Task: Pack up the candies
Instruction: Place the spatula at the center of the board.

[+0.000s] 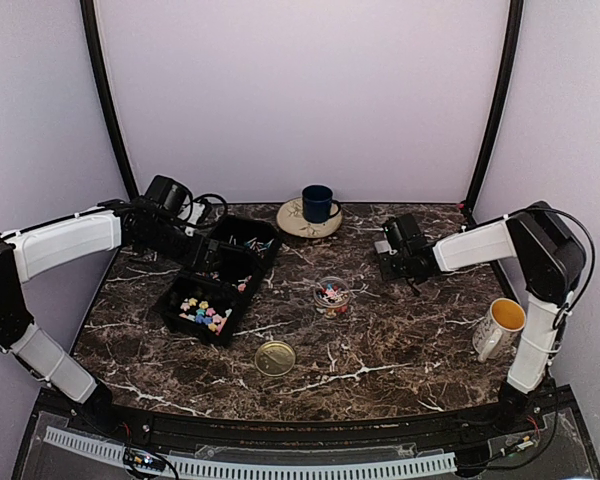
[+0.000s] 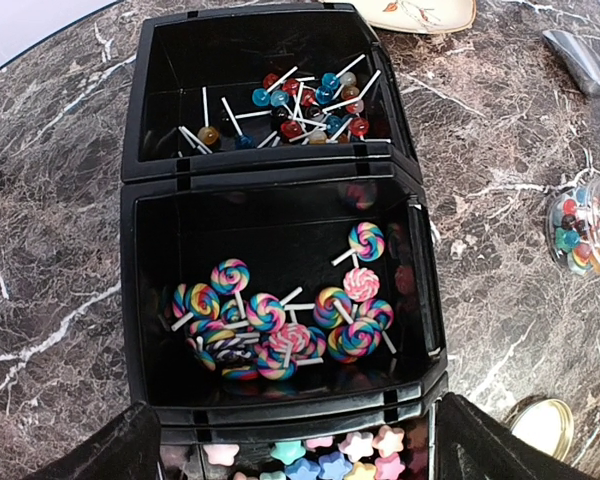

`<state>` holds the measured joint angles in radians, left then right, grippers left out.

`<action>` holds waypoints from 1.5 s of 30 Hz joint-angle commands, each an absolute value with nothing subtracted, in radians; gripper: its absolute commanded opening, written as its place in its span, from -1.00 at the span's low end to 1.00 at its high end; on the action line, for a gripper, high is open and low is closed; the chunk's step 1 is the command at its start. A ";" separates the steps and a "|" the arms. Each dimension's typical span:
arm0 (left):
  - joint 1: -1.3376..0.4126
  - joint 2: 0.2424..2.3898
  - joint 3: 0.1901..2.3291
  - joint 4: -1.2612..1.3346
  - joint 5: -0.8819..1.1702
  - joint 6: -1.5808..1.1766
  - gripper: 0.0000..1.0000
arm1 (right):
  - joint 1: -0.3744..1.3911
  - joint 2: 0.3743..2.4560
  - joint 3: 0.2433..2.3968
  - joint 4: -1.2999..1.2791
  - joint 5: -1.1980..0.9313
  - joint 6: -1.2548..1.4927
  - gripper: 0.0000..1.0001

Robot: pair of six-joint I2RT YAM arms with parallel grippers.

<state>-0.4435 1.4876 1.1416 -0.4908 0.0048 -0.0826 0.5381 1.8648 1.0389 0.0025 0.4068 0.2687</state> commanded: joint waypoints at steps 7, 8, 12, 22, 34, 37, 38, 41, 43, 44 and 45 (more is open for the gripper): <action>-0.447 1.477 1.121 -0.448 0.007 -0.069 0.98 | 0.513 1.915 1.058 0.028 0.349 0.281 -0.73; -0.448 1.479 1.121 -0.448 0.009 -0.069 0.98 | 0.514 1.913 1.056 0.029 0.343 0.281 -0.71; -0.448 1.475 1.124 -0.447 0.004 -0.069 0.98 | 0.513 1.903 1.049 0.024 0.333 0.276 -0.65; -0.448 1.468 1.118 -0.440 -0.007 -0.072 0.98 | 0.514 1.869 1.049 0.000 0.329 0.272 -0.57; -0.448 1.468 1.119 -0.439 -0.002 -0.074 0.98 | 0.520 1.731 1.058 -0.092 0.334 0.225 -0.19; -0.448 1.468 1.118 -0.441 -0.004 -0.074 0.98 | 0.530 1.688 1.060 -0.115 0.332 0.200 -0.15; -0.448 1.468 1.117 -0.442 -0.008 -0.074 0.98 | 0.536 1.674 1.060 -0.123 0.330 0.187 -0.14; -0.447 1.468 1.118 -0.443 -0.012 -0.072 0.98 | 0.569 1.620 1.054 -0.136 0.313 0.130 -0.11; -0.448 1.466 1.117 -0.440 -0.011 -0.072 0.98 | 0.602 1.575 1.044 -0.132 0.303 0.074 -0.10; -0.447 1.464 1.115 -0.440 -0.012 -0.070 0.98 | 0.621 1.552 1.037 -0.124 0.291 0.044 -0.10; -0.447 1.462 1.114 -0.439 -0.011 -0.069 0.98 | 0.642 1.529 1.031 -0.116 0.282 0.017 -0.10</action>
